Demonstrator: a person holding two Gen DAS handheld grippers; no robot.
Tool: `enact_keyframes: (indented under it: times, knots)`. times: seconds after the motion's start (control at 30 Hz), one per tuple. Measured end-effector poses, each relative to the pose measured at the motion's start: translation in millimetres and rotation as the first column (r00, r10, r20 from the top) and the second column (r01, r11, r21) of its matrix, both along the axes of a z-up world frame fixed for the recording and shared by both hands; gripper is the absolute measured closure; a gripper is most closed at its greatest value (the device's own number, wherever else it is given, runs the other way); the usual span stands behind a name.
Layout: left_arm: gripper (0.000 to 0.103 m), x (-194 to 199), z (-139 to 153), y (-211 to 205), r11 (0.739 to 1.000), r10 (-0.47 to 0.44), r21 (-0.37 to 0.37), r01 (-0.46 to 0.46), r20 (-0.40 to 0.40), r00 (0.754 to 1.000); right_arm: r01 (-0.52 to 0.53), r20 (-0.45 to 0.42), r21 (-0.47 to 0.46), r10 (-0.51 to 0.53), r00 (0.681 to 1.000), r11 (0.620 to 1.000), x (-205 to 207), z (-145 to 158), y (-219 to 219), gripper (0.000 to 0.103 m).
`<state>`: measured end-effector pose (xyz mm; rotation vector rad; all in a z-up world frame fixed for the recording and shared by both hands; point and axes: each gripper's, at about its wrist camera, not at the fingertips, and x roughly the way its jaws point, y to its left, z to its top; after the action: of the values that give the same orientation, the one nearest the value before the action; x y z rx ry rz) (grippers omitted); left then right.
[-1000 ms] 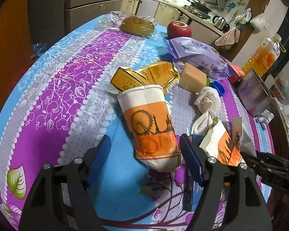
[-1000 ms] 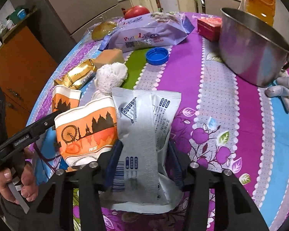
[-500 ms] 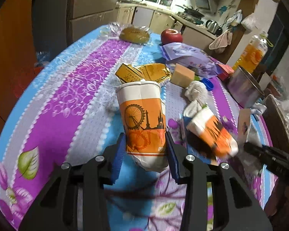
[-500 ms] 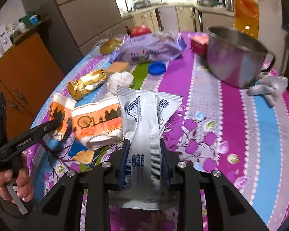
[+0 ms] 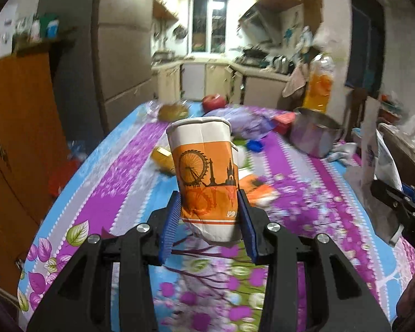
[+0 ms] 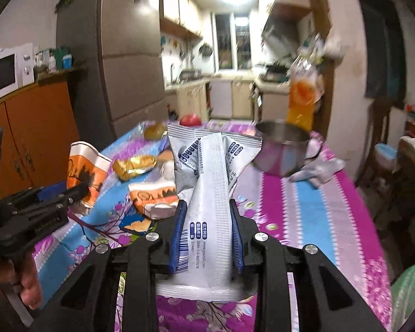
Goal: Collect trash
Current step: 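Carry the orange cup and white packet over the green bin with both tools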
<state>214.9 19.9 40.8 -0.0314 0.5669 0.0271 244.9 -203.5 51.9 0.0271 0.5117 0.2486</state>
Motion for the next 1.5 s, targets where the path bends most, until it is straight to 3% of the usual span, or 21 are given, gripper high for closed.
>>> enact_keyframes:
  times: [0.27, 0.87, 1.13, 1.5]
  knots:
    - [0.064, -31.2, 23.8, -44.6, 0.997, -0.071, 0.026, 0.069, 0.083, 0.994, 0.080, 0.098, -0.016, -0.078, 0.992, 0.997, -58.2, 18.3, -17.1, 0.072]
    - [0.064, -70.5, 46.3, -138.8, 0.974, -0.226, 0.031, 0.224, 0.151, 0.962, 0.261, 0.166, -0.008, -0.256, 0.952, 0.965, -145.3, 44.2, -103.0, 0.072]
    - [0.064, -85.3, 53.1, -197.0, 0.944, -0.329, 0.039, 0.327, 0.171, 0.929, 0.355, 0.177, 0.004, -0.350, 0.920, 0.935, -185.5, 51.2, -160.7, 0.072]
    - [0.064, -98.9, 53.4, -282.9, 0.879, -0.476, 0.041, 0.476, 0.159, 0.865, 0.493, 0.166, 0.003, -0.487, 0.858, 0.870, -237.1, 52.0, -264.4, 0.072]
